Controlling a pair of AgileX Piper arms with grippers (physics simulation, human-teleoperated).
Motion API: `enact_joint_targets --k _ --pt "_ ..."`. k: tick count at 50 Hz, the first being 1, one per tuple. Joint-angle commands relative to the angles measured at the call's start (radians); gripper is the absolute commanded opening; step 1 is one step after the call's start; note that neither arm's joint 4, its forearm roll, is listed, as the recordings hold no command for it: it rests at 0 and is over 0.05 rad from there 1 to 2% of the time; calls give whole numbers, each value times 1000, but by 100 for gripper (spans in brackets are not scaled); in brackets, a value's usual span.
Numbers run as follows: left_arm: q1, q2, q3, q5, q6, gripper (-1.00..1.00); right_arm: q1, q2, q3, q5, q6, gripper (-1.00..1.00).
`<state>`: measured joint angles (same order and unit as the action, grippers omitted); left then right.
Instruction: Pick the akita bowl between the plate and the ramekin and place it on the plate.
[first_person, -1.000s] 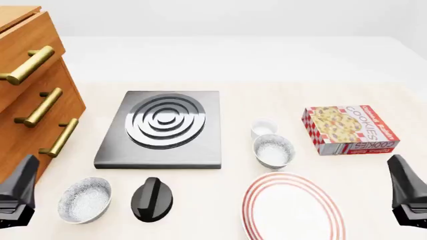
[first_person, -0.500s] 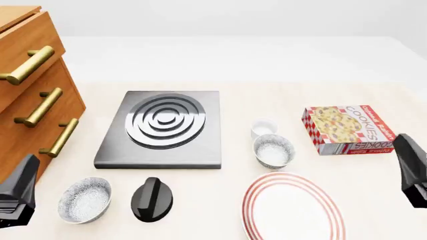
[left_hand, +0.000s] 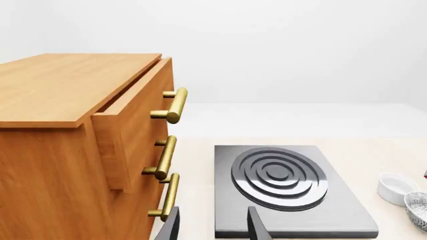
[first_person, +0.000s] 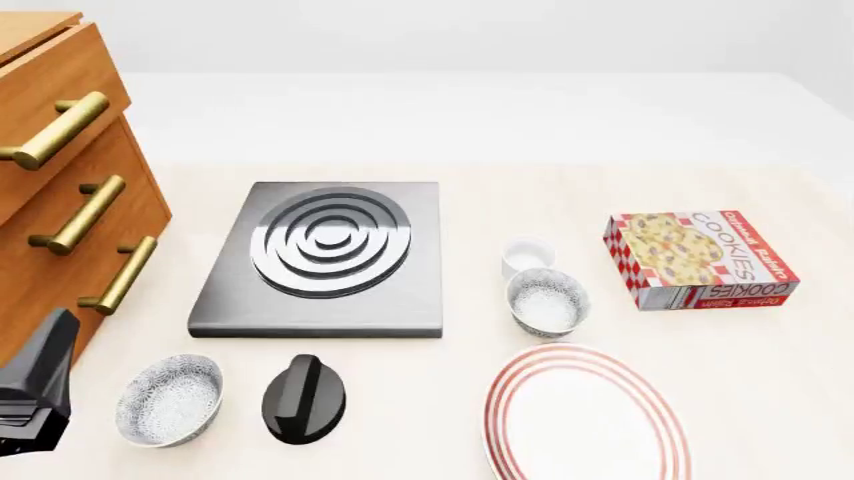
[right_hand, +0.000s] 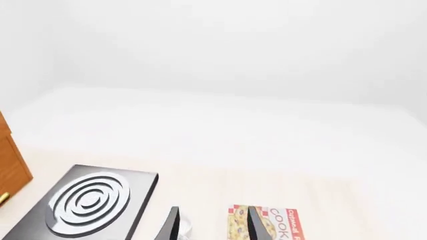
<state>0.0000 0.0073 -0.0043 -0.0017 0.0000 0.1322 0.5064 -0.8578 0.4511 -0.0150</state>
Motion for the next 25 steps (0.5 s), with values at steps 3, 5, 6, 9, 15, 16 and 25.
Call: enact_joint_targets --k 3,5,6,9,15,16,25 --pt "0 0 0 0 0 100 4 237 -277 205 16 100" --pt "0 0 0 0 0 100 6 270 -301 232 40 100" --pt "0 0 0 0 0 100 3 284 -310 241 28 100" --pt "0 0 0 0 0 100 -19 329 -327 259 7 100" --pt "0 0 0 0 0 100 -17 397 -372 281 19 100" --pt "0 0 0 0 0 100 -15 408 -376 289 16 100" --pt "0 0 0 0 0 100 -14 455 -444 360 29 100"
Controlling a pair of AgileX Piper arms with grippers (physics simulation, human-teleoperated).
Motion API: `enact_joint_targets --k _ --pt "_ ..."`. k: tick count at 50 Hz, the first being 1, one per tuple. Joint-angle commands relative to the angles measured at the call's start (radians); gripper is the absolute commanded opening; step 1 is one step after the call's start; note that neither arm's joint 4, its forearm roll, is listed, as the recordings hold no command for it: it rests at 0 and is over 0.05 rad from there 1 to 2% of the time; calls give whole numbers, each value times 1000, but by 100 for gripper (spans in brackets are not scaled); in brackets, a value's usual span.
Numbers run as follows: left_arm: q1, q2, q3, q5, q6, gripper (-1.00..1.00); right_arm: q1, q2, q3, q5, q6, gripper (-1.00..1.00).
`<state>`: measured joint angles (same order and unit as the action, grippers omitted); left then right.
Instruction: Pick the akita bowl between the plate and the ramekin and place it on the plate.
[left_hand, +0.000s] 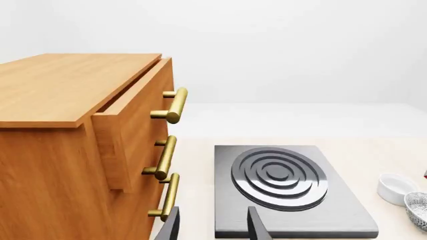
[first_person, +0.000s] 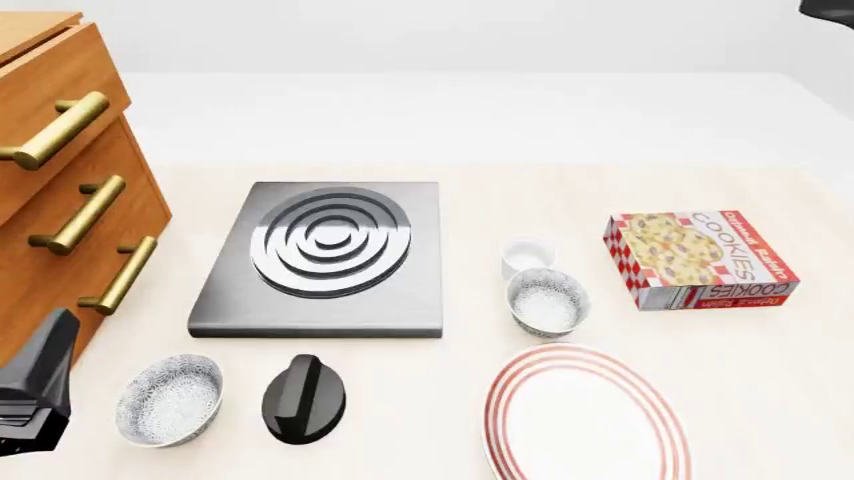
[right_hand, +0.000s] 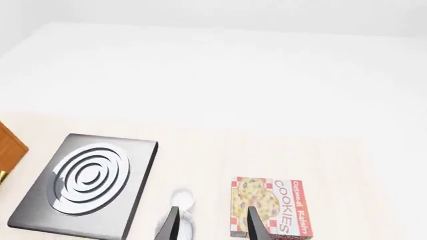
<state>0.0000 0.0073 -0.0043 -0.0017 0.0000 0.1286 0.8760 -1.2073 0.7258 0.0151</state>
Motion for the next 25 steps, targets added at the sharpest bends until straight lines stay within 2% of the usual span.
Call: enact_joint_targets --k 1,4,6,8,11,12,16,17,18,19,23,24,25 --pt "0 0 0 0 0 100 2 92 -106 99 -2 100" --pt "0 0 0 0 0 100 0 118 -112 119 -1 100" --pt "0 0 0 0 0 100 11 146 -114 128 19 100" --pt "0 0 0 0 0 100 78 187 -129 139 73 100" --pt "0 0 0 0 0 100 63 199 -140 143 73 100" --pt "0 0 0 0 0 100 83 221 -142 148 91 100" --pt "0 0 0 0 0 100 74 246 -145 145 87 100" --pt "0 0 0 0 0 100 25 230 -152 140 68 100" --pt "0 0 0 0 0 100 17 234 -154 140 68 100" --pt "0 0 0 0 0 100 53 265 -150 142 109 100" --pt "0 0 0 0 0 100 24 275 -133 130 89 100" --pt "0 0 0 0 0 100 32 286 -126 127 103 100" --pt "0 0 0 0 0 100 18 285 -121 121 88 100"
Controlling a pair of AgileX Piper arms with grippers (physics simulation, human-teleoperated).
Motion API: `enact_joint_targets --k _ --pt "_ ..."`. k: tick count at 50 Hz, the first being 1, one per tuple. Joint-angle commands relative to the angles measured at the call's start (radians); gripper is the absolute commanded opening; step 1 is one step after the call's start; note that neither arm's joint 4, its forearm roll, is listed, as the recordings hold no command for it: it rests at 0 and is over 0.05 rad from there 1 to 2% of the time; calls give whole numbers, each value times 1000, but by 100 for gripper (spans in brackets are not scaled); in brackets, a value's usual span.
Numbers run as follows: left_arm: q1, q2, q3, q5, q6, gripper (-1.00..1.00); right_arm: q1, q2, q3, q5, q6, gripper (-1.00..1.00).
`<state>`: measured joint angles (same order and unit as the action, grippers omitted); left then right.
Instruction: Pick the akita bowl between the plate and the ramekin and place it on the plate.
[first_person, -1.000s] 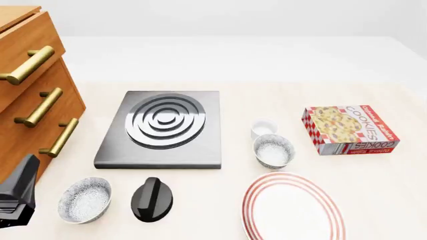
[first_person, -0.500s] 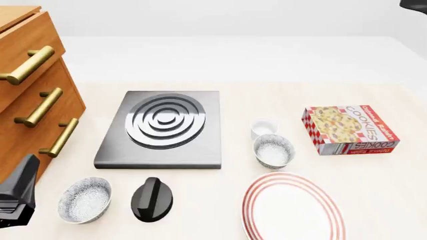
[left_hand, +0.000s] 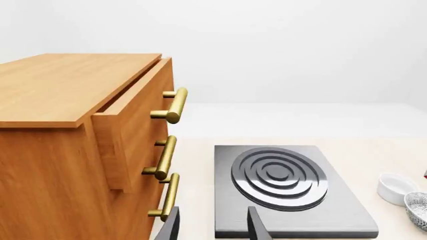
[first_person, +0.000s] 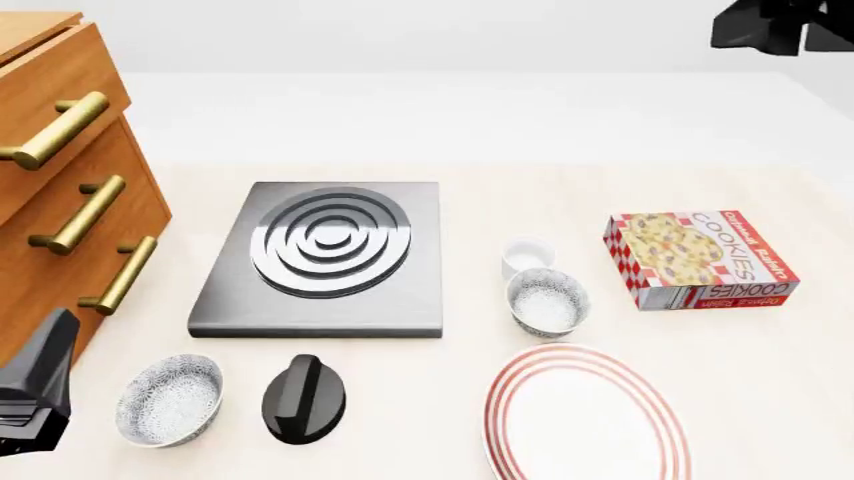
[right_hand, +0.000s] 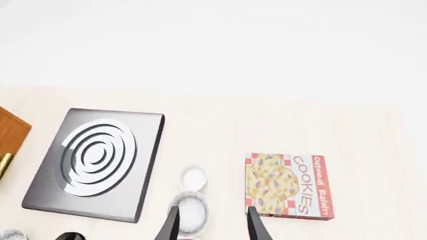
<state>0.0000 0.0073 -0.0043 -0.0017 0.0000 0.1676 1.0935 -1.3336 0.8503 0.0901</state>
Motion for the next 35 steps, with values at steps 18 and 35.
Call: enact_joint_targets --k 18,35 --pt "0 0 0 0 0 100 -62 113 96 -50 7 100" --pt "0 0 0 0 0 100 -72 156 171 -127 -2 100"
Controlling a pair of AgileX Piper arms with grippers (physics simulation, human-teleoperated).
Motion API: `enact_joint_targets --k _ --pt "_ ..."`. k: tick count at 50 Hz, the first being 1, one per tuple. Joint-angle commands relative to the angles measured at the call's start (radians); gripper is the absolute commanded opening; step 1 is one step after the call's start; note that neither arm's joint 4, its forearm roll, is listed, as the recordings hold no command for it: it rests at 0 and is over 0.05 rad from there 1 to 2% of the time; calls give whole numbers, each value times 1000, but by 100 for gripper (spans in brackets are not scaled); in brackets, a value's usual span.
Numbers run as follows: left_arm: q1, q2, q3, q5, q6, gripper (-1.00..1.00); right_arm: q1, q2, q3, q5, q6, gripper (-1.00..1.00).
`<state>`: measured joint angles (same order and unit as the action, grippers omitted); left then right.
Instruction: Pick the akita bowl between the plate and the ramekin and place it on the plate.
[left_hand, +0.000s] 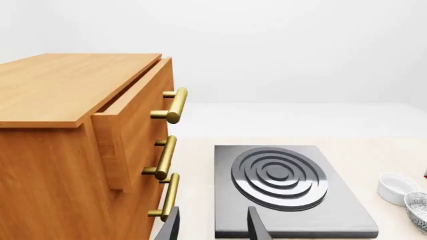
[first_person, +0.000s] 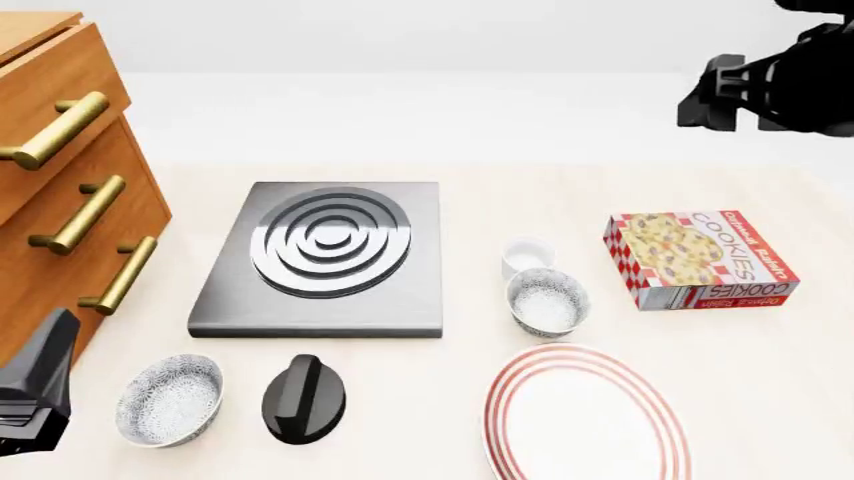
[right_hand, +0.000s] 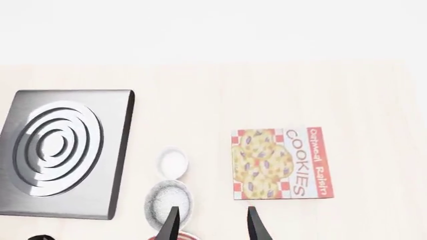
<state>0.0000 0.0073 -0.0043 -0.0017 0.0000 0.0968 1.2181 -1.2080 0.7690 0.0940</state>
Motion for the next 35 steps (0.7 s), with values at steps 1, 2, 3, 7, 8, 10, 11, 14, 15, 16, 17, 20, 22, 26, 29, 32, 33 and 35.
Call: enact_joint_targets --k 1,2,3,7,8,10,11,14,15,16,17,20,22,26,29,32,33,35 --pt "0 0 0 0 0 100 -3 29 48 -50 -9 100" --pt "0 0 0 0 0 100 -1 32 54 -58 -10 100" --pt "0 0 0 0 0 100 -1 36 63 -67 -13 100" --pt "0 0 0 0 0 100 -4 41 87 -92 -17 100" --pt "0 0 0 0 0 100 -5 43 90 -96 -16 100" --pt "0 0 0 0 0 100 -2 51 97 -106 -7 100" --pt "0 0 0 0 0 100 -3 56 111 -121 -3 100" --pt "0 0 0 0 0 100 -3 63 127 -138 -4 100" --pt "0 0 0 0 0 100 -5 62 133 -144 -6 100" --pt "0 0 0 0 0 100 -4 66 141 -153 -5 100" --pt "0 0 0 0 0 100 1 72 145 -157 -1 100" --pt "0 0 0 0 0 100 2 82 163 -182 2 100" --pt "0 0 0 0 0 100 6 93 176 -199 9 100" --pt "0 0 0 0 0 100 14 110 191 -222 14 100" --pt "0 0 0 0 0 100 20 122 203 -239 19 100" --pt "0 0 0 0 0 100 22 130 214 -255 23 100" --pt "0 0 0 0 0 100 26 139 227 -272 26 100" --pt "0 0 0 0 0 100 32 156 240 -292 26 100"
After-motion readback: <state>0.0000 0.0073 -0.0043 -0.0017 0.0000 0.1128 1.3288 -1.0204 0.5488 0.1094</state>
